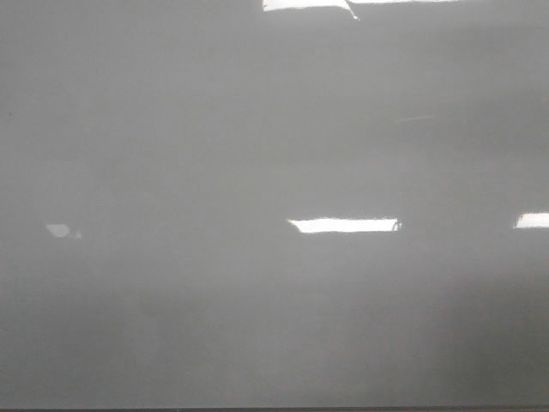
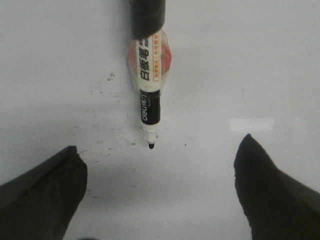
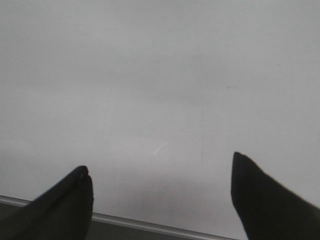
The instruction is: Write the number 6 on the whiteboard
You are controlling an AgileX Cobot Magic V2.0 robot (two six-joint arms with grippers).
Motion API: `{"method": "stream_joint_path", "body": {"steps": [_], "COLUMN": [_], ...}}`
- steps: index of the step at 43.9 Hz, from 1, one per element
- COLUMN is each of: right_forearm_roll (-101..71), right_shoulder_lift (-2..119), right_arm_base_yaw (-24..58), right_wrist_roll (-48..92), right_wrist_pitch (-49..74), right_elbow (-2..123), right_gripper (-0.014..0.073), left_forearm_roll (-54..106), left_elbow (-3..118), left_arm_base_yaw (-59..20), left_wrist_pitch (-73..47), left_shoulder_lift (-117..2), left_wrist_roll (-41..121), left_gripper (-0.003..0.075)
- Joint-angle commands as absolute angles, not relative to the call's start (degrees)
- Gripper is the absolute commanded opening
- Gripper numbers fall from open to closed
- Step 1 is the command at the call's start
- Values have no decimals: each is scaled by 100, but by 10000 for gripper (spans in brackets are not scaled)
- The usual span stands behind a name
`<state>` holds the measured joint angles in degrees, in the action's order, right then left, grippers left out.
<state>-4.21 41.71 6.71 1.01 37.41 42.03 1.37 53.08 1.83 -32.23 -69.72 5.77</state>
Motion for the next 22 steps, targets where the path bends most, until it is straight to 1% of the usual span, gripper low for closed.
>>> {"method": "stream_joint_path", "body": {"steps": [1, 22], "right_forearm_roll": [-426, -426], "right_shoulder_lift": [4177, 4177], "right_arm_base_yaw": [671, 671], "right_wrist_roll": [156, 156], "right_wrist_pitch": [3340, 3352], "right_elbow": [4380, 4380], "right_gripper": [591, 591], "left_forearm_roll": [127, 69], "left_elbow": [5553, 5563], "left_arm_base_yaw": [206, 206], "left_wrist_pitch": [-2656, -1629], "left_shoulder_lift": [-7103, -7946], "left_wrist_roll": [525, 525], "left_gripper": [585, 585]}}
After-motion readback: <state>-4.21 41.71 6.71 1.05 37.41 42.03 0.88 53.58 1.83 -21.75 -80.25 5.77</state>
